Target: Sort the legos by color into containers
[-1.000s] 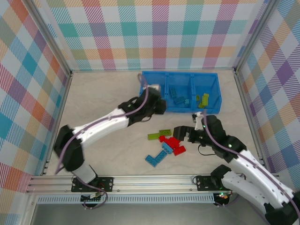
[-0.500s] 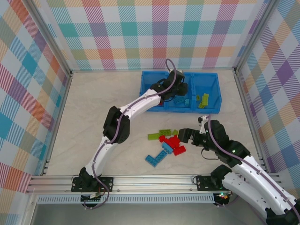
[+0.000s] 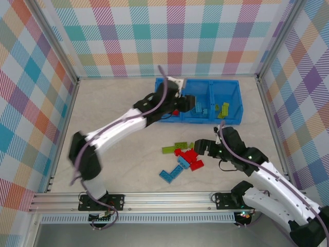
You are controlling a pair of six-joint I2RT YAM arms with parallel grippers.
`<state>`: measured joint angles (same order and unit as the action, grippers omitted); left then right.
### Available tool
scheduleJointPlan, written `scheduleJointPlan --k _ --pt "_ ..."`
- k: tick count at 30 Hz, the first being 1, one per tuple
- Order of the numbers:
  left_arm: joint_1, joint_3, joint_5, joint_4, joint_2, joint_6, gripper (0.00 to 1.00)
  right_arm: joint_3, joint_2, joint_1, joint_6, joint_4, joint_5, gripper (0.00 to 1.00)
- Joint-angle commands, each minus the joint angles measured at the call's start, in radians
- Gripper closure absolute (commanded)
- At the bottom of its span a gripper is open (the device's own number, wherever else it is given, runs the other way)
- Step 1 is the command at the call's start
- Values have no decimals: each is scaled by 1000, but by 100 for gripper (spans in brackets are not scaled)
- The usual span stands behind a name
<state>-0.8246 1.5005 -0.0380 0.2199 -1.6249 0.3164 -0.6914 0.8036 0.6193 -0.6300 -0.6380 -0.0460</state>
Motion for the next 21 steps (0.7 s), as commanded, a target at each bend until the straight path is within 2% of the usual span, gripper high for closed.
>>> scheduleJointPlan --k 1,5,8,10,12,14,17,21 --pt "-60 -226 -6 -87 267 -168 38 -50 104 2 79 -16 -9 0" --pt "-88 -420 0 44 579 -332 31 -74 291 2 113 31 0 1" --pt "-92 -511 59 208 759 -447 24 -85 410 2 29 74 -2 11" --pt "-95 -557 149 333 850 -574 15 -95 475 2 -67 78 -37 15" --pt "-100 -586 186 426 909 -660 11 -93 520 2 -172 92 -54 16" --pt "-100 -633 180 442 953 -703 10 -64 535 3 -292 137 -54 15" --pt "-101 -694 170 377 980 -729 10 -34 549 7 -432 182 -36 14" --pt "-100 -721 181 311 938 -743 10 -65 582 35 -478 133 -60 10"
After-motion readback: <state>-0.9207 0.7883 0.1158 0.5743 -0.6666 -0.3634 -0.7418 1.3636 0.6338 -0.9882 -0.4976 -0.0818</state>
